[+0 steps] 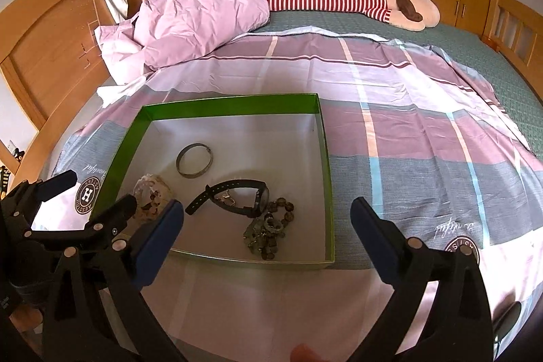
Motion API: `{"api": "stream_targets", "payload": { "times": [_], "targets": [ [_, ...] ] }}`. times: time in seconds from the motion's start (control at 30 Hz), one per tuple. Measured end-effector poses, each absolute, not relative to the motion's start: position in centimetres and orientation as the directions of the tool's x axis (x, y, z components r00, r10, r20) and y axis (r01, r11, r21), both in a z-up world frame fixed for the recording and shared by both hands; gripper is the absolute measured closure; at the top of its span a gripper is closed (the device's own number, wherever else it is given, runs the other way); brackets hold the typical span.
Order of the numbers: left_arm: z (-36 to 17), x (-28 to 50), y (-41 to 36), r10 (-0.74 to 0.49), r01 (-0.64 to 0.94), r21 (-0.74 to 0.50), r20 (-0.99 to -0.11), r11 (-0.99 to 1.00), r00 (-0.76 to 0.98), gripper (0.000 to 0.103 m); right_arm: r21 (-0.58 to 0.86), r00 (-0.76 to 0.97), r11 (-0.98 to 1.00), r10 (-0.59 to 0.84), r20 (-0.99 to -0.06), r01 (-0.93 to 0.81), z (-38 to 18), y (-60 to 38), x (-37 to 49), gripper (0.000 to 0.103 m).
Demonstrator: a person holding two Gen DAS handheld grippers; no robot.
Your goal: Organize jewelry
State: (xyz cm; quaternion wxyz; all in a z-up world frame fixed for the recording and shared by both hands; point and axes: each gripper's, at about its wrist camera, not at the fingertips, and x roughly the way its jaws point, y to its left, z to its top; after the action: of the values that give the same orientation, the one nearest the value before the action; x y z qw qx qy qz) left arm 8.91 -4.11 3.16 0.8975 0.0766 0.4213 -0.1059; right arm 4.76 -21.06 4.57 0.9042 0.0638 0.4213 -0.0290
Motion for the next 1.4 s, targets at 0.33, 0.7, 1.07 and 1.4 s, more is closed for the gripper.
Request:
{"api": "stream_targets", "payload": {
  "times": [0.33,0.7,1.07,1.4],
  "targets": [
    [3.03,8.90,-4.20,-0.129,0.262,0.047,-0.776,0.964,0.617,0.004,0.095,0.644,0.990,0.005,-0.765,0.106,4.58,-21.02,4.76,0.006],
    [2.75,8.92,-4.40,-0.133,0.269,0.046,-0.781,0.962,0.610,0.004,0.087,0.646,0.991,0.002,-0.763,0.099,4.72,-20.55,4.76,0.006],
    [2.64,9.14,-4.12,-0.127,0.254,0.039,-0.786,0.966,0.605,0.004,0.088,0.645,0.991,0.002,-0.764,0.100,4.68,-20.59,4.83,0.006],
    [2.56,9.14,-4.17,-0.126,0.251,0.037,-0.790,0.967,0.600,0.004,0.086,0.645,0.991,0.000,-0.765,0.102,4.58,-20.50,4.87,0.006]
  ]
}}
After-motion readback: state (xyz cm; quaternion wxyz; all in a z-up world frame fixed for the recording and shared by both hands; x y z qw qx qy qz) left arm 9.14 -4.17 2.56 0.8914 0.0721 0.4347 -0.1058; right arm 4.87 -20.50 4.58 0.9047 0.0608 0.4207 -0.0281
